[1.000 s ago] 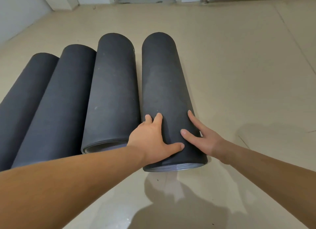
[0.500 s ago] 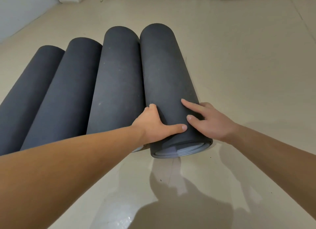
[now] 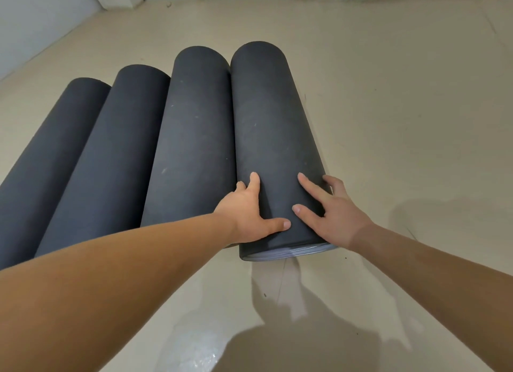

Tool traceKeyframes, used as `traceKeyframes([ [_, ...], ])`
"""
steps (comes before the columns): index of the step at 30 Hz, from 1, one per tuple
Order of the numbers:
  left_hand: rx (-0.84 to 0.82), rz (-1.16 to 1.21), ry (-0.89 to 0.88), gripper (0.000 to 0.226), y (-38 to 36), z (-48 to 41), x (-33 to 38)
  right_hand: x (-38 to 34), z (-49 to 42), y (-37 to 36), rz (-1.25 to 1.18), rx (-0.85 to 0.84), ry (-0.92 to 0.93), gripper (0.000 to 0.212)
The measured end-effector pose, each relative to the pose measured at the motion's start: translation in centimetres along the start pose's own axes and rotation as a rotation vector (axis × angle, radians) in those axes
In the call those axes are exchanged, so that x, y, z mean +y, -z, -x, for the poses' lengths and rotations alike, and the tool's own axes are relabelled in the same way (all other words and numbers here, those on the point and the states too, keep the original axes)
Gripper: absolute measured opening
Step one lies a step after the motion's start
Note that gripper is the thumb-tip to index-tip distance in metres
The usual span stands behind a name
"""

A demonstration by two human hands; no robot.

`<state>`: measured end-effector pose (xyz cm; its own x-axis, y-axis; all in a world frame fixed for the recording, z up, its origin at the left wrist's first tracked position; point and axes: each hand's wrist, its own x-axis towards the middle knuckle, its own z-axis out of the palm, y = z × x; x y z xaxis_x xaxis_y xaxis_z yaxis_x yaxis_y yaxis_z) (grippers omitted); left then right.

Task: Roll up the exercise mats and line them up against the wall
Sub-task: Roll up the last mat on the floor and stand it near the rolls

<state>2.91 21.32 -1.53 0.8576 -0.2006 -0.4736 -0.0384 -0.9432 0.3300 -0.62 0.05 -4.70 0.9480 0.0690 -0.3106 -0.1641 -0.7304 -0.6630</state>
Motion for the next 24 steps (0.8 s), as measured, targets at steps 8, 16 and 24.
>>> traceKeyframes([
  [8,0.046,-0.017,-0.022,0.119,2.3,0.1,0.4,-0.4,1.1,0.8,-0.074,0.112,-0.004,0.073],
  [16,0.236,0.050,-0.045,0.047,5.6,0.0,0.0,-0.4,2.1,4.3,-0.141,0.204,-0.086,0.036],
  [24,0.106,0.042,-0.158,0.040,12.5,0.7,7.5,-6.2,3.7,15.7,0.223,-0.081,-0.096,0.038],
])
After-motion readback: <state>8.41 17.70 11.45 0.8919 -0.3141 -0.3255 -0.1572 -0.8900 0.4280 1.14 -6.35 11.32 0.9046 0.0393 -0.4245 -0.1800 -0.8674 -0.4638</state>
